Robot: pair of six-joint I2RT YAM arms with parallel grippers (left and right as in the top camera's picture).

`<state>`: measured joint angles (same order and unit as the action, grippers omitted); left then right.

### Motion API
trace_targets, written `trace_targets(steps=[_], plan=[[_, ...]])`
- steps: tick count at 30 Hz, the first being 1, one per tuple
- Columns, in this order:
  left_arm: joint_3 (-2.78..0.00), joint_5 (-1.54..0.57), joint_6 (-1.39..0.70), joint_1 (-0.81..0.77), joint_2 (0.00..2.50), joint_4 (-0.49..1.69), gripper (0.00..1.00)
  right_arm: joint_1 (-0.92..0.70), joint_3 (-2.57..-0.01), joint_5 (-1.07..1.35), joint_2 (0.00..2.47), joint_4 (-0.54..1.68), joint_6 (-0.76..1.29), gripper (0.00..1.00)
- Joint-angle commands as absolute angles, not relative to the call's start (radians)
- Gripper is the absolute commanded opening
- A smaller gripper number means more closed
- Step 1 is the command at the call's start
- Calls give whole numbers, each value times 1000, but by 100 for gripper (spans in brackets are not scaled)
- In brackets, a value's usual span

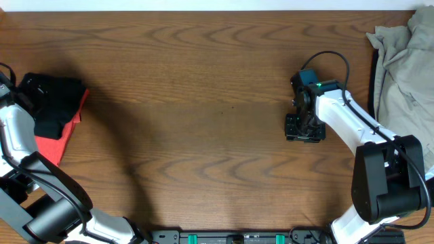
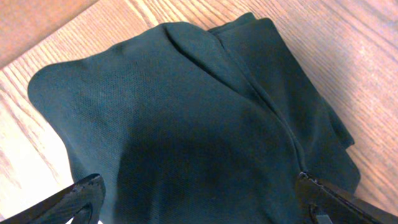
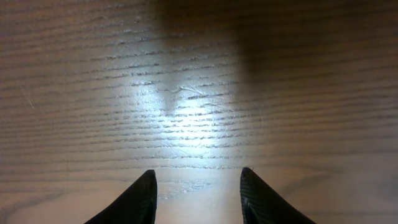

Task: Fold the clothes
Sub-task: 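Carry the black bundle left and place it on the red shirt, then release the bundle and withdraw the left gripper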

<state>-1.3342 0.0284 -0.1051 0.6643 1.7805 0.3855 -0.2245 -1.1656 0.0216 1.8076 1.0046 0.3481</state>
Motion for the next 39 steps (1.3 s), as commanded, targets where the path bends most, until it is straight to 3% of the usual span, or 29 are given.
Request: trace_targets(steps=[1,8,13,16,22,31,39], plan=[[-1345,-18,-137,668,1790,388,98,-222,-1170,7,1785,994,336,43],[-1345,-152,-139,661,1791,396,98,-222,-1170,8,1785,965,336,44],[-1345,-236,-155,562,1791,396,98,-222,-1170,100,1785,836,298,51],[-1345,-235,-154,451,1794,395,98,-221,-1170,192,1785,707,262,64],[-1345,-174,-155,178,1813,454,98,-190,-1173,218,1785,558,232,99],[-1345,-115,-170,-21,1815,990,98,-24,-1205,218,1765,873,193,99],[-1320,-116,-179,-25,1764,1193,98,-2,-1178,163,1610,972,194,99]])
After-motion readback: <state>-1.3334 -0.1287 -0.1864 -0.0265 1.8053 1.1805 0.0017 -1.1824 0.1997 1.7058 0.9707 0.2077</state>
